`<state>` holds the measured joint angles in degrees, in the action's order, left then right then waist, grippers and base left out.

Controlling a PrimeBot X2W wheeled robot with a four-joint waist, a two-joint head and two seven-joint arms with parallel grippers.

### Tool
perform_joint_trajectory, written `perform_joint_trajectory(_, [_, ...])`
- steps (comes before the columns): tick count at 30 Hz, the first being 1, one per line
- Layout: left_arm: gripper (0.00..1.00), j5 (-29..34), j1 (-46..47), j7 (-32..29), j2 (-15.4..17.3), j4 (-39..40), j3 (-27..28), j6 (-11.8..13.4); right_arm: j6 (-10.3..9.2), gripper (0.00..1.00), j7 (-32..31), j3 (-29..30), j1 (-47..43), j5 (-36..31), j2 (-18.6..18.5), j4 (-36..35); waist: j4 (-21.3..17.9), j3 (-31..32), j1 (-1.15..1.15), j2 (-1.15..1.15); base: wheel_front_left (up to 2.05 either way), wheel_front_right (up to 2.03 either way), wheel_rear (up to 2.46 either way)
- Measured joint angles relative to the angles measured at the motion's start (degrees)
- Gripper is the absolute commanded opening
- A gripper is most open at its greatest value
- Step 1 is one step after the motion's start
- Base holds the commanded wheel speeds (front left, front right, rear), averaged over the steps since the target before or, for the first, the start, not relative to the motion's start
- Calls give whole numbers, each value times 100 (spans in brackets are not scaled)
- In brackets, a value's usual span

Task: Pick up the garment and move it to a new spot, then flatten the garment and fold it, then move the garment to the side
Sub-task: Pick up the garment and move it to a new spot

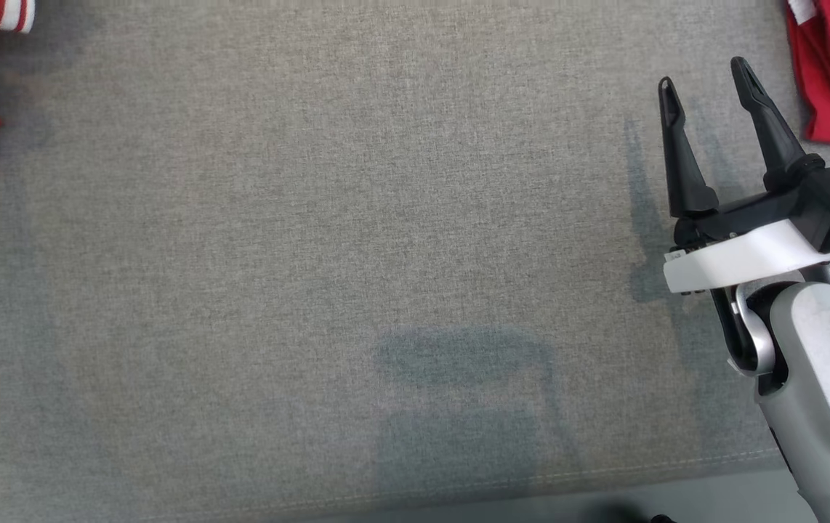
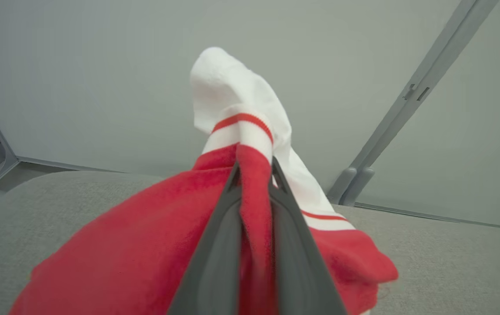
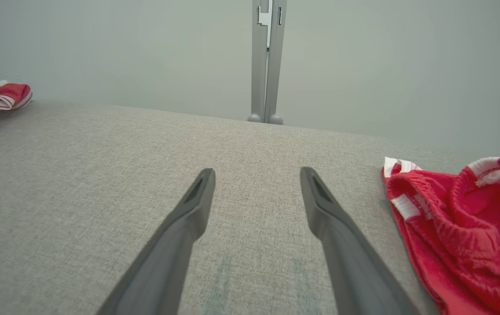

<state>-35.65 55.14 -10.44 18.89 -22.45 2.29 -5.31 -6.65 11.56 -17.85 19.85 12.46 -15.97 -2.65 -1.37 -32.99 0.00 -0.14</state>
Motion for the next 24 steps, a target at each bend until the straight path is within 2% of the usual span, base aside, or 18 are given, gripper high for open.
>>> perform_joint_trajectory(7, [0,-105,194,606,-345,543,-123,-115,7,100,66,-8,75,41,153,210,59,486,0,0,0,0,0])
perform_joint_trajectory(12, [0,-294,141,803,-494,762,-254,-124,20,100,111,-24,74,85,177,368,88,859,0,0,0,0,0])
perform_joint_trajectory(18, [0,-439,-405,905,-695,957,-498,-174,59,100,155,-120,-26,124,305,572,100,1316,0,0,0,0,0])
perform_joint_trajectory(24, [0,-508,-995,905,-734,862,-684,-174,109,100,160,-221,-303,225,369,828,101,1778,0,0,0,0,0])
